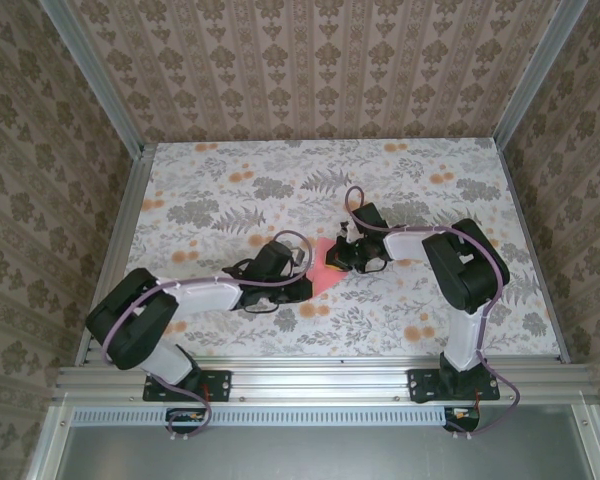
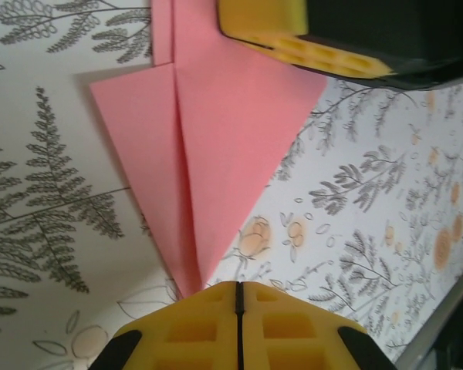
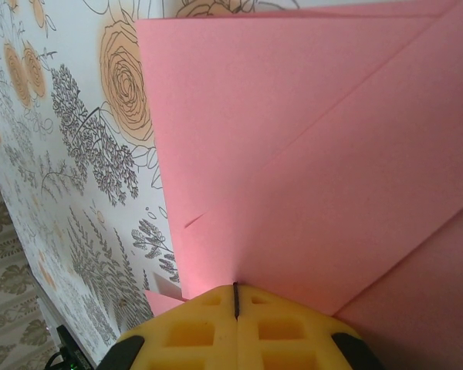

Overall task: Fold a paper plane with a square sheet of paper (pick it up from the middle)
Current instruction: Fourth fold the wing at the center of the table.

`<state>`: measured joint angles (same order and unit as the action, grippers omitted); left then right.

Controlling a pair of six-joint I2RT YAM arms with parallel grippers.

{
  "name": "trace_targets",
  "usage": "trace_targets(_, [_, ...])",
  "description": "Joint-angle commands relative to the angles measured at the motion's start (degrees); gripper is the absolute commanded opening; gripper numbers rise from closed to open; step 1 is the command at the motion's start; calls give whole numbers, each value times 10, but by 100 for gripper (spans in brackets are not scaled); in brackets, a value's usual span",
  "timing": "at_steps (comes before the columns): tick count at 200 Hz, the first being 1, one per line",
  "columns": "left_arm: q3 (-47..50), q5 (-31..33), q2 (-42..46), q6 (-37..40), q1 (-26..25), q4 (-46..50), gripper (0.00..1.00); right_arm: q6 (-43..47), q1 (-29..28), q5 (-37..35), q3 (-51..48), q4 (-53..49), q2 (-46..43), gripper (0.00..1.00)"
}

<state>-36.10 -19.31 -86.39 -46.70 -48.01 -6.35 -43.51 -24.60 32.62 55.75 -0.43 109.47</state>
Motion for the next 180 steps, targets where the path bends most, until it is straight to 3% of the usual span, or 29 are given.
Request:
trace_targets(1, [-8, -26, 11, 11, -3, 9, 6, 5, 1, -42, -18, -26, 25, 6])
trace_targets(110, [43, -30, -88, -27, 0, -79, 0, 9, 1, -41, -22, -30, 23, 6])
trace_targets(136, [52, -36, -63, -39, 1, -87, 0, 11, 1, -38, -15, -36, 16, 6])
trace_targets(180, [-14, -9, 46, 13, 10, 36, 6, 13, 0, -20, 12, -45, -18, 10])
